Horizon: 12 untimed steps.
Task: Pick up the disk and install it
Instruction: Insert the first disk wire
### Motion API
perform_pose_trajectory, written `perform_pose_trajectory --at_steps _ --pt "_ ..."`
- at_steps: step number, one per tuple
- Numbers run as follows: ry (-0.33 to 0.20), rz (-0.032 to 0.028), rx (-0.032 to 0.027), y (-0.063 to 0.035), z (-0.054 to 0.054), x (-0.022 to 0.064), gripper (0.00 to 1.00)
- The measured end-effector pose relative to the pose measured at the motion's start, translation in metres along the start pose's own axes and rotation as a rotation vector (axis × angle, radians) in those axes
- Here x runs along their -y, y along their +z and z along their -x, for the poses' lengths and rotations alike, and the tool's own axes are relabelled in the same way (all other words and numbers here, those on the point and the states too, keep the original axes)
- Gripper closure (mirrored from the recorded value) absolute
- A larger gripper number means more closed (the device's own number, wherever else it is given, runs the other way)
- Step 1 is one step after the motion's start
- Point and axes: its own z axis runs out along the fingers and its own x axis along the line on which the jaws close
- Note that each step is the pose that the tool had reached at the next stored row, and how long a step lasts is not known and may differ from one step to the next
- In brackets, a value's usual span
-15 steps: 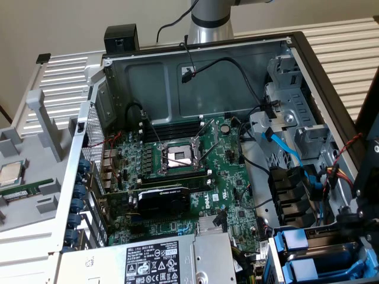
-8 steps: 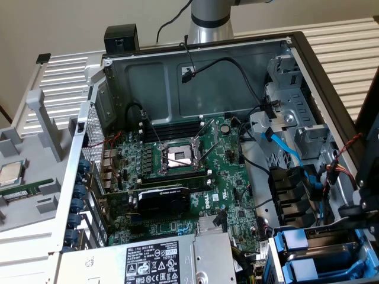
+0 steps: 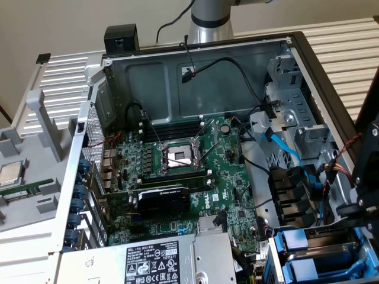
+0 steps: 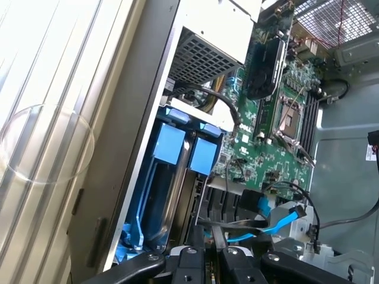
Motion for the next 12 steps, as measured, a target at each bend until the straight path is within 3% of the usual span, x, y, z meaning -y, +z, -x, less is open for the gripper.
perform_pose_trajectory --at_steps 4,6,8,12 --pt "-0.001 -0.0039 -0.0215 0.0008 0.005 -0.0016 0.83" --pt "-0.001 -0.0047 -0.0350 0.0014 0.008 -0.0018 0.83" --pt "0.001 -0.0026 -0.0517 0.0023 0.011 -0.0018 0.83" --pt "0.007 0.0056 -0.0932 0.0045 0.017 -0.0019 0.83"
